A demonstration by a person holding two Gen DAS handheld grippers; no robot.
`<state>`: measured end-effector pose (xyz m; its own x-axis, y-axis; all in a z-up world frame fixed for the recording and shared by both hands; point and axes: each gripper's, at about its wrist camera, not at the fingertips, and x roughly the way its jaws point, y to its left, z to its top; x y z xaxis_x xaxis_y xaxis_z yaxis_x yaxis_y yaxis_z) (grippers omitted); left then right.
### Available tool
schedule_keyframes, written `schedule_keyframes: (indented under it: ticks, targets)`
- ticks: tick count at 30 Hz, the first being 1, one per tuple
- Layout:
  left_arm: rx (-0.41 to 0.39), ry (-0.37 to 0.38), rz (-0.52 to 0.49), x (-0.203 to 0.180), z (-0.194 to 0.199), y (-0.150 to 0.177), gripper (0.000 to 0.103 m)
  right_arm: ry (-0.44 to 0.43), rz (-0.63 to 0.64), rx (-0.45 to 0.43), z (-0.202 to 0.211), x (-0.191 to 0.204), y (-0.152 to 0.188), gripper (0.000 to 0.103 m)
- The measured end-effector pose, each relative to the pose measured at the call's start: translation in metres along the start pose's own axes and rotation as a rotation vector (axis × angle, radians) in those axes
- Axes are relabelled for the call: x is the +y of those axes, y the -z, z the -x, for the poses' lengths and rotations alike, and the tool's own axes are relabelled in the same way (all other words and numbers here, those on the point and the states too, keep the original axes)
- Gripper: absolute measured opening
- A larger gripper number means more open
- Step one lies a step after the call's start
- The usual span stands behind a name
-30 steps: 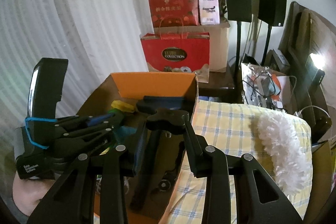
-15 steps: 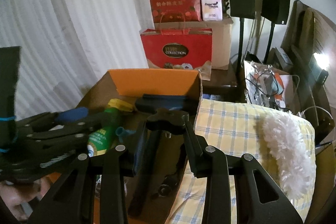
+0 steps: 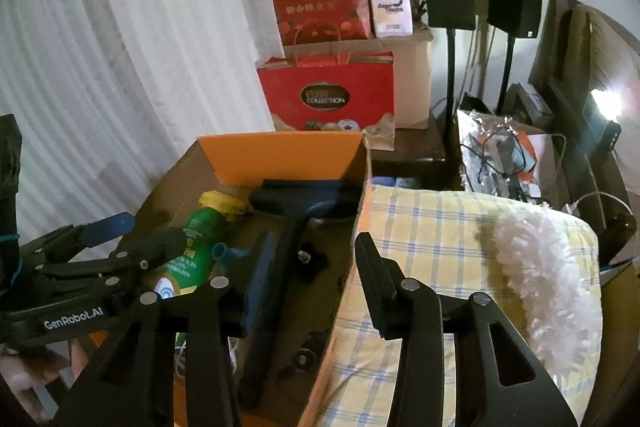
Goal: Organize objects
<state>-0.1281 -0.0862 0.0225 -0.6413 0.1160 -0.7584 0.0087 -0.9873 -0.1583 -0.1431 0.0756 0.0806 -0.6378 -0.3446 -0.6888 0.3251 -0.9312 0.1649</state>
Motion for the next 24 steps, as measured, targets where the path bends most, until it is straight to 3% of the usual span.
schedule_keyframes:
  ticks: [6, 12, 24]
  targets:
    - [-0.032, -0.034, -0.02, -0.008, 0.014, 0.003, 0.103, 0.017, -0.01, -0.031, 0.019, -0.008, 0.0, 0.059]
    - [-0.043, -0.04, -0.043, -0.018, 0.027, 0.01, 0.103, 0.047, 0.003, -0.064, 0.042, -0.012, 0.006, 0.075]
    - [-0.083, -0.027, -0.07, -0.036, 0.056, 0.02, 0.103, 0.076, 0.011, -0.09, 0.075, -0.017, 0.018, 0.082]
